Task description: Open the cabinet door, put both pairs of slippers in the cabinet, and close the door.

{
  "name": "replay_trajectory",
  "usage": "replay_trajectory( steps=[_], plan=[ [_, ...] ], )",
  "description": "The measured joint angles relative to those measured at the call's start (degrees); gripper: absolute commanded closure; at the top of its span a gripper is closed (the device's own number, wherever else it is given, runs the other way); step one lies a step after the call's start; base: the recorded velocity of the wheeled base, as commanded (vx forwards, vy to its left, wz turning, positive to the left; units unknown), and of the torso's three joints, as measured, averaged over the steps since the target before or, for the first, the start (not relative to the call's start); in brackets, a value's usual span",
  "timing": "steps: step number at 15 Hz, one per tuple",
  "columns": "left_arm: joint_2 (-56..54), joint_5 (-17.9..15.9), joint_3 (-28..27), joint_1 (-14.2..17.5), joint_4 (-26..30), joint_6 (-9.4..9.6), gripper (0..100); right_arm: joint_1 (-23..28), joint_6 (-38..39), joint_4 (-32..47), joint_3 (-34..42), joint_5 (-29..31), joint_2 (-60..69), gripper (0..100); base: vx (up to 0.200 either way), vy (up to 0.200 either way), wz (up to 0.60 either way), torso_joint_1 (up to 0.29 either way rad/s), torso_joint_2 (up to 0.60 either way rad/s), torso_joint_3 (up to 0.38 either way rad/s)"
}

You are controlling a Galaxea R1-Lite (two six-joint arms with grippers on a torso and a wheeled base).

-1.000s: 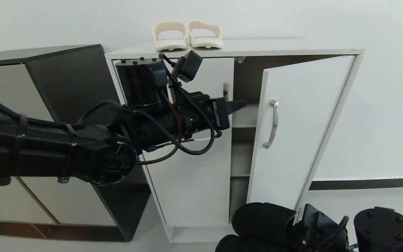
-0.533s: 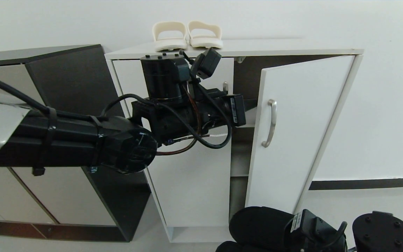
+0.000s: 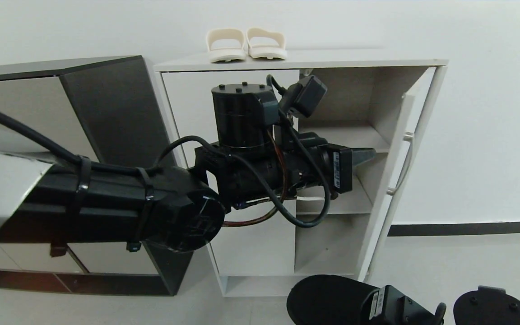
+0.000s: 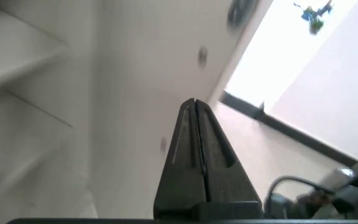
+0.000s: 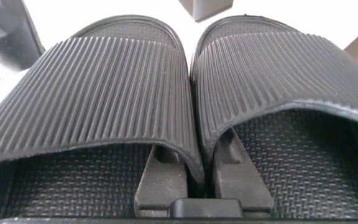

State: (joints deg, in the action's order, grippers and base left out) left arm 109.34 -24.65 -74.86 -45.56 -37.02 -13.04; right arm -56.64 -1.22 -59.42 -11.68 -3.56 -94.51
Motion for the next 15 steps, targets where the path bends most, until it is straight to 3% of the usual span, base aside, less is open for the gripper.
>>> replay_trajectory(
  steps=[2, 5, 8, 10, 12, 15],
  plan=[
    [-0.5, 0.1, 0.6, -1.1, -0.1, 0.05, 100, -0.1, 0.0, 0.0, 0.0, 0.1, 0.0, 100, -0.2, 0.0, 0.0, 0.002, 0.0, 0.0],
    [-2.1, 0.3, 3.0, 1.1, -0.3, 0.27, 100, 0.1, 0.3, 0.0, 0.1, 0.1, 0.0, 100, 0.0, 0.0, 0.0, 0.0, 0.0, 0.0],
    [-8.3, 0.5, 10.4, 4.7, -2.6, 1.15, 100, 2.5, 0.7, -0.1, -1.0, 0.3, -0.5, 100, 0.0, 0.0, 0.0, 0.0, 0.0, 0.0],
    [-15.9, 2.3, 18.2, 8.7, -2.4, 2.9, 100, 6.4, 1.0, -0.1, -4.5, 7.2, -2.9, 100, 0.0, 0.0, 0.0, 0.0, 0.0, 0.0],
    [-25.8, 10.4, 26.7, 13.1, 0.2, 6.29, 100, 8.7, 4.6, -0.1, -9.7, 14.9, -6.2, 100, 0.0, 0.0, 0.0, 0.0, 0.0, 0.0],
    [-45.6, 25.1, 37.7, 20.4, 9.1, 9.61, 100, 10.5, 6.9, 0.1, -15.7, 18.9, -10.3, 100, 0.0, 0.0, 0.0, 0.0, 0.0, 0.0]
  ],
)
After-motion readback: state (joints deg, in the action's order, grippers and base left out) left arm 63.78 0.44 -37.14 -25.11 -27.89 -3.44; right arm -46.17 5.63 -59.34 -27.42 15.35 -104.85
